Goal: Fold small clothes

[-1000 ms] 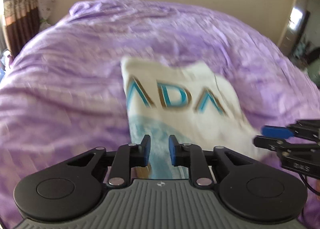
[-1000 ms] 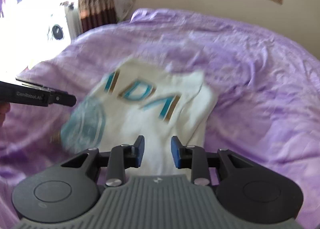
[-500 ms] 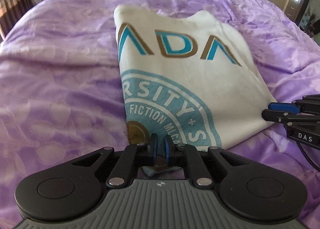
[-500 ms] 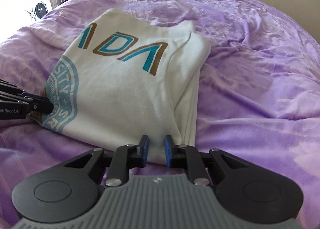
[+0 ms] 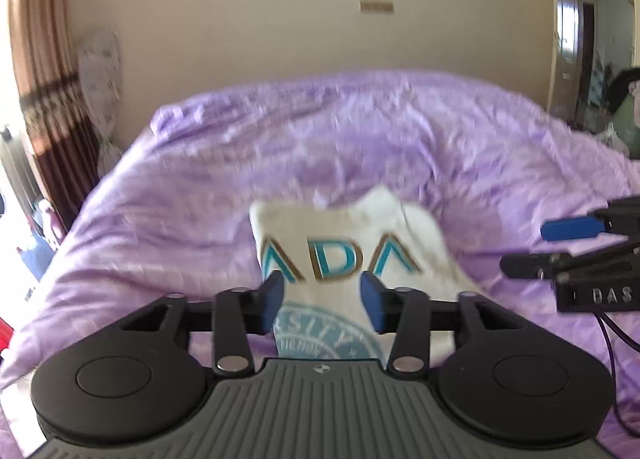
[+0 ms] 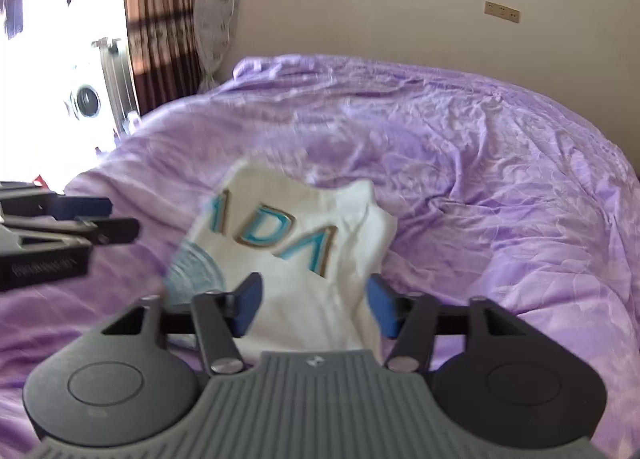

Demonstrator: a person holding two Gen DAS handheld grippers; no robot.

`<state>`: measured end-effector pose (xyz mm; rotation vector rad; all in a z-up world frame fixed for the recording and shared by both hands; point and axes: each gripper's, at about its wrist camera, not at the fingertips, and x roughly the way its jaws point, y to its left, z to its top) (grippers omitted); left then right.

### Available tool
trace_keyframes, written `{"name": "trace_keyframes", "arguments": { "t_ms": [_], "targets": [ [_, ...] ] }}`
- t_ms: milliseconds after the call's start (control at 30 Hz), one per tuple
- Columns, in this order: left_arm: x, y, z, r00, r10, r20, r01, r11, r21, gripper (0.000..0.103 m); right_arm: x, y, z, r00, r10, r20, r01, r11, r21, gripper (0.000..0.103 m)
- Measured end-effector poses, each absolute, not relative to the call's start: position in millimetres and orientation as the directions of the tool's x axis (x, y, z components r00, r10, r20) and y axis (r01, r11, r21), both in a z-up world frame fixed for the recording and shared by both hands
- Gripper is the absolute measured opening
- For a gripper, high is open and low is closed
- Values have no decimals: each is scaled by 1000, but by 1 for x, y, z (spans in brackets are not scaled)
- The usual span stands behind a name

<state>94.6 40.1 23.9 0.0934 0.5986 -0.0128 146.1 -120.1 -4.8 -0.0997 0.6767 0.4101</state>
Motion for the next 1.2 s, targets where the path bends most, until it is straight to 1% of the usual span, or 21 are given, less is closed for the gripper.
{"name": "trace_keyframes", "arguments": {
  "t_ms": [33,67,133,200,233,433,500,600,733,900,1067,1200],
  "targets": [
    [89,38,29,839,17,-545,33,996,82,61,139,-120,1,705,347,-619,-400,915,56,66],
    [86,37,34,848,19,-529,28,996,81,68,132,-120,6,708,356,-611,-401,914,67,70],
    [76,36,39,859,33,-511,6,997,74,78,118,-119,12,711,367,-600,-404,911,79,73],
    [70,34,39,860,43,-508,-11,998,65,81,104,-116,14,718,365,-593,-402,912,74,78],
    [69,32,39,855,48,-516,-17,998,64,83,97,-115,13,720,361,-593,-404,912,66,78],
    [60,23,20,801,70,-595,-34,997,71,84,74,-109,-6,719,322,-615,-384,923,35,78],
    [59,23,10,771,72,-632,-43,997,62,84,74,-111,-12,723,302,-621,-358,933,38,81],
    [58,25,-5,733,77,-676,-57,997,52,84,79,-113,-24,708,265,-654,-328,944,27,81],
    [60,29,-22,679,65,-731,-68,997,25,84,83,-117,-44,663,261,-701,-302,951,68,81],
    [67,27,-37,635,80,-768,-77,996,39,84,91,-113,-64,609,261,-749,-305,949,83,81],
    [77,27,-55,552,91,-829,-83,995,54,84,102,-114,-81,557,246,-793,-287,953,94,81],
    [76,27,-56,551,96,-829,-85,995,59,84,105,-116,-85,543,250,-802,-281,954,107,81]
  ]
}}
